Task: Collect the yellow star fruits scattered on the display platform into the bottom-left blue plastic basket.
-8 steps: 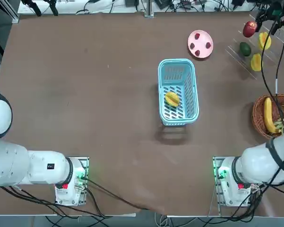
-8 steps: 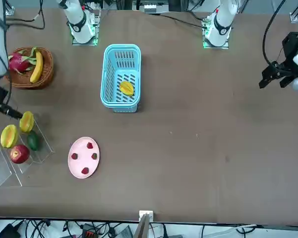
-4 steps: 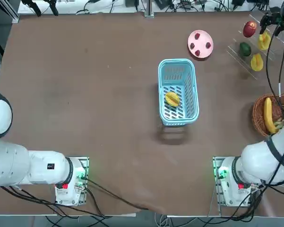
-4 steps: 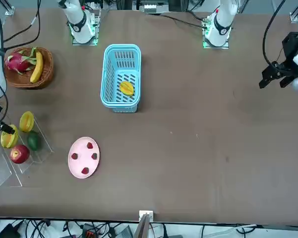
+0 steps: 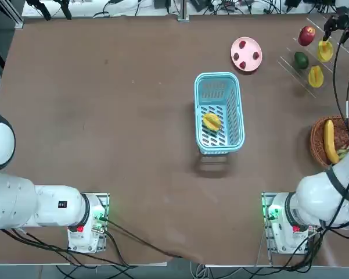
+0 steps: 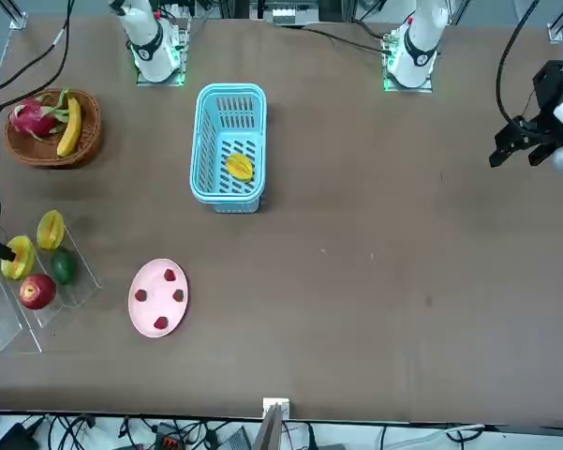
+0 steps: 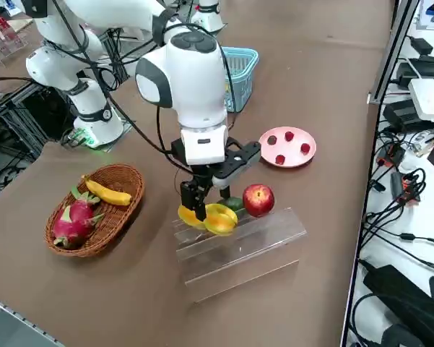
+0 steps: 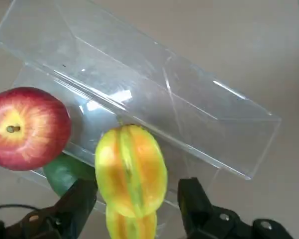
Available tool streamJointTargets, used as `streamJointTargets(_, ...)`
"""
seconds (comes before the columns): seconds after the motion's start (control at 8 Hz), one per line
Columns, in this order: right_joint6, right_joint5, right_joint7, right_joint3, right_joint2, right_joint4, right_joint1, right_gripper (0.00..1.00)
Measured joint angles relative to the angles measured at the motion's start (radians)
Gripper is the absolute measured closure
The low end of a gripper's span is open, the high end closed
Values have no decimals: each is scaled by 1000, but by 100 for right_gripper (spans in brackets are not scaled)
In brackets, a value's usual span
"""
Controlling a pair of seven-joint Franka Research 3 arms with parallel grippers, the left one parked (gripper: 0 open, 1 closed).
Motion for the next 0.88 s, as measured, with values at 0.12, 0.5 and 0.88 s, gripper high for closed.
streamJointTargets(0.12,1,32,-4,2,10,0,0,0)
streamJointTargets(0.5,3,58,-57,4,33,1,-6,0)
streamJointTargets(0.88,3,58,-86,4,36,1,-23,4)
